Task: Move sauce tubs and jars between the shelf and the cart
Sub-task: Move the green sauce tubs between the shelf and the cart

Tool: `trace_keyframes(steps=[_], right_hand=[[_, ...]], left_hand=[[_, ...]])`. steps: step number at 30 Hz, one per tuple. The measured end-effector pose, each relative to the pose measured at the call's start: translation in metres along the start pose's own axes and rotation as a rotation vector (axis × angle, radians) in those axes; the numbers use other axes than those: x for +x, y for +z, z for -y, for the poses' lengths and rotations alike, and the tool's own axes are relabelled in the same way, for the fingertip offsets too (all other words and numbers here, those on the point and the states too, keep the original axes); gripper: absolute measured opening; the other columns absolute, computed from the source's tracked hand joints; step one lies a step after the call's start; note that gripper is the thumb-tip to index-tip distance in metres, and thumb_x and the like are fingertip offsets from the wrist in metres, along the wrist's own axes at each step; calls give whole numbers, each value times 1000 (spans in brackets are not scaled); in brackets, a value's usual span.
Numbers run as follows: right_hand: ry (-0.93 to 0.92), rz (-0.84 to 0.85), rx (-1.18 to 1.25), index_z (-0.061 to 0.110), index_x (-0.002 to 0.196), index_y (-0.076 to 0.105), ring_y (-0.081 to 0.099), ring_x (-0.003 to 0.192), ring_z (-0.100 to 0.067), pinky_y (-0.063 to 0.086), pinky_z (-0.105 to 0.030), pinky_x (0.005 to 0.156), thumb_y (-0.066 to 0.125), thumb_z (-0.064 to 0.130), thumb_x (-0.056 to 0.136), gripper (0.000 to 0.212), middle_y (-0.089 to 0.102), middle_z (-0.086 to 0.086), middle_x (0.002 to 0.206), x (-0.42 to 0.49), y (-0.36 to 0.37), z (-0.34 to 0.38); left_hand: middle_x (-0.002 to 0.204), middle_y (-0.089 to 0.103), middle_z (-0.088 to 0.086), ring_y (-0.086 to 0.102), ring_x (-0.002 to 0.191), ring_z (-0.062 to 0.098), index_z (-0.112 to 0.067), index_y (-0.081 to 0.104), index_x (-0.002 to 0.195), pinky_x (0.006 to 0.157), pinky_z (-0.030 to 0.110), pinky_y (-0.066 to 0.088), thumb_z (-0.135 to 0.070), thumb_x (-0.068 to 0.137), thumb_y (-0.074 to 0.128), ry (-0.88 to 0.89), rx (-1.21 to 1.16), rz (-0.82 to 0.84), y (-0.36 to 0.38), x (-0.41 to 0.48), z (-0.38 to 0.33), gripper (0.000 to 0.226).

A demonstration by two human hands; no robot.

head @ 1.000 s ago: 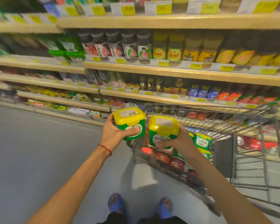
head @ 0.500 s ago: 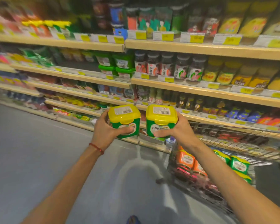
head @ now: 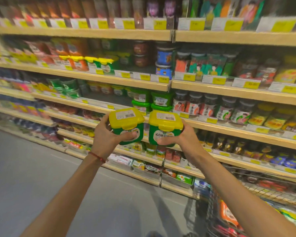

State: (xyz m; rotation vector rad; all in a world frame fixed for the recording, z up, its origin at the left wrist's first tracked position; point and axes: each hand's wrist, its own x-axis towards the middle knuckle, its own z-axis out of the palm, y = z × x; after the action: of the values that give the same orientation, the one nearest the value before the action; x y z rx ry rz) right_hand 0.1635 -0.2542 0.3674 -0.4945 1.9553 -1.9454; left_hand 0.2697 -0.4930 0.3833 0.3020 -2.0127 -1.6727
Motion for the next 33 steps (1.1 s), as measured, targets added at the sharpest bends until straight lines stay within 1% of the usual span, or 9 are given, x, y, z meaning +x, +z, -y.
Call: trace_keyframes(steps=[4,9,12,16,20,24,27,29,33], right_hand=[[-37,-1,-22,16,129,66,76,106,-22,61,-42,90,103,7,51,87,79,-2,115,59,32,14],[-83,-44,11,14,132,65,76,104,-15,61,-27,79,98,2,56,83,79,0,117,150,78,28],[-114,-67,-1,11,128,67,76,105,-20,61,-33,83,100,12,47,88,79,-3,115,204,103,41],[-173,-49,-28,11,128,67,76,109,-26,62,-45,90,103,8,45,91,79,-6,117,272,129,58],[-236,-84,-12,7,130,64,77,104,-20,61,-31,82,96,-7,52,86,79,-6,117,317,152,71],[-308,-130,-45,3,134,60,75,98,-8,58,-19,78,93,-15,55,88,76,-6,118,345,175,77],[-355,-200,-65,2,137,57,73,101,-3,57,-18,80,94,-12,55,90,74,-4,122,363,191,77],[-362,-249,-85,3,138,56,73,105,-4,58,-21,85,98,-6,55,94,74,-2,123,373,201,77],[-377,-347,-161,12,140,53,70,120,-19,58,-50,102,106,25,45,108,72,-1,130,384,224,78]], left_hand=[[104,76,-6,72,99,11,-16,66,117,79,28,60,-38,46,94,52,-26,-76,-32,52,6,79],[115,73,6,70,109,25,-14,62,124,88,45,60,-33,52,98,112,12,-109,-72,138,16,83],[119,71,7,69,111,21,-9,59,126,85,36,60,-25,53,99,158,19,-123,-91,192,17,85],[117,68,2,70,103,7,-9,53,124,77,21,58,-2,53,97,210,-18,-165,-113,255,21,84],[125,66,3,68,114,14,-15,48,129,90,36,59,-29,46,101,279,1,-189,-138,307,26,100],[128,61,4,63,118,18,-12,45,136,94,44,58,-38,50,98,431,149,-154,-160,356,38,104],[131,53,5,57,121,23,-11,40,140,99,51,52,-41,54,94,568,254,-143,-174,392,51,106],[130,51,3,55,121,19,-6,40,140,102,48,49,-35,55,94,635,281,-146,-182,413,58,106],[126,56,1,59,116,17,-7,39,141,98,49,51,-28,54,96,633,210,-80,-196,450,64,107]])
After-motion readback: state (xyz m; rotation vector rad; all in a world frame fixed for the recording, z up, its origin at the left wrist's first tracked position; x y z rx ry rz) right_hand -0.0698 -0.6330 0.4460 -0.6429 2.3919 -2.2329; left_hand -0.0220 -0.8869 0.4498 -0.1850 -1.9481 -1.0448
